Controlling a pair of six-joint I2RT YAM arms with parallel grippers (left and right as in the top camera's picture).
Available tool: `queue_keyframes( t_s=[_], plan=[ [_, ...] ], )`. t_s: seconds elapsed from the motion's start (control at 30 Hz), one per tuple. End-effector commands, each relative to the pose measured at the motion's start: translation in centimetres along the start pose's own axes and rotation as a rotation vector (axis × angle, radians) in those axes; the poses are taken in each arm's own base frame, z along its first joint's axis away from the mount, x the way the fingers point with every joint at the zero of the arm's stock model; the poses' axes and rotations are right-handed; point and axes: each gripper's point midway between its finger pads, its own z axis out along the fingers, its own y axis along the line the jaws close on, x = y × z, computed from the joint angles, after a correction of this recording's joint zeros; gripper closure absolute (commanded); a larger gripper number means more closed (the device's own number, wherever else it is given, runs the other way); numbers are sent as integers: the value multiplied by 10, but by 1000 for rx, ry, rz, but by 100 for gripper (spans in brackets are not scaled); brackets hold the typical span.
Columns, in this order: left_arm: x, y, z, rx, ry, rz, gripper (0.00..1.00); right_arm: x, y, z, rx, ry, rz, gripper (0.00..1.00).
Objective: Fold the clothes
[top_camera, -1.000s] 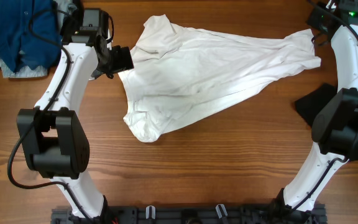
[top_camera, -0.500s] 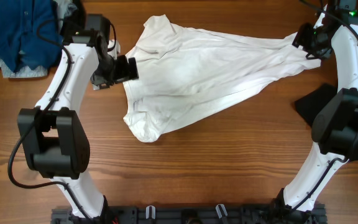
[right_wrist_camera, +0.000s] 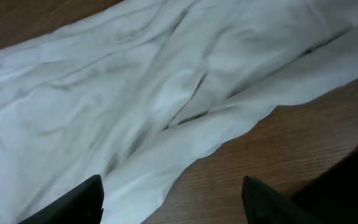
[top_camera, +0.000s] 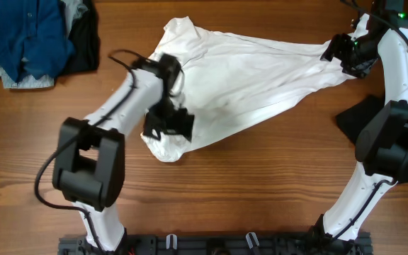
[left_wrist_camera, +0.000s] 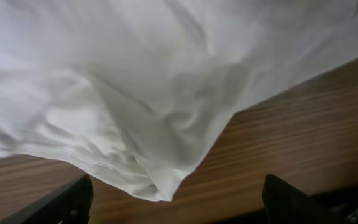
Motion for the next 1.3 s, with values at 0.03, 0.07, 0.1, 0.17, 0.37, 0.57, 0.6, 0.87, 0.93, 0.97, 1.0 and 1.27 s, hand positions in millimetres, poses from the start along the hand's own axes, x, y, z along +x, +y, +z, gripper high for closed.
queue_keyframes(
  t_s=[0.03, 0.07, 0.1, 0.17, 0.37, 0.57, 0.6, 0.87, 0.93, 0.97, 1.0, 1.27],
  plan=[
    [18, 6, 32, -13, 61, -137, 18, 0, 2, -3, -21, 3, -13, 28],
    [18, 7, 35, -13, 62, -151, 19, 0, 2, -3, -21, 4, -13, 28],
    [20, 8, 39, -14, 64, -161, 21, 1, 2, -3, -20, 9, -11, 28],
    [23, 8, 43, -19, 72, -157, 28, 4, 1, -3, -18, 20, -9, 28],
    [17, 10, 52, -22, 37, -167, 70, 11, 0, -3, -13, 48, -2, 28],
    [11, 40, 52, -174, -24, -290, 96, 15, -1, -4, -10, 63, 0, 30],
    [12, 48, 50, -203, -27, -313, 96, 16, -1, -4, -9, 68, 0, 34],
    [14, 141, -2, -311, -151, -597, 96, 38, -2, -9, -5, 155, -4, 44],
    [4, 163, -15, -266, -229, -680, 96, 48, 4, -9, -31, 195, 0, 43],
    [1, 170, -18, -253, -252, -704, 96, 53, 8, -8, -44, 212, 0, 43],
    [-2, 175, -21, -239, -271, -723, 96, 59, 13, -6, -57, 233, -8, 43],
    [-16, 180, -24, -177, -323, -725, 96, 87, 39, 31, -45, 284, -87, 39]
  ],
)
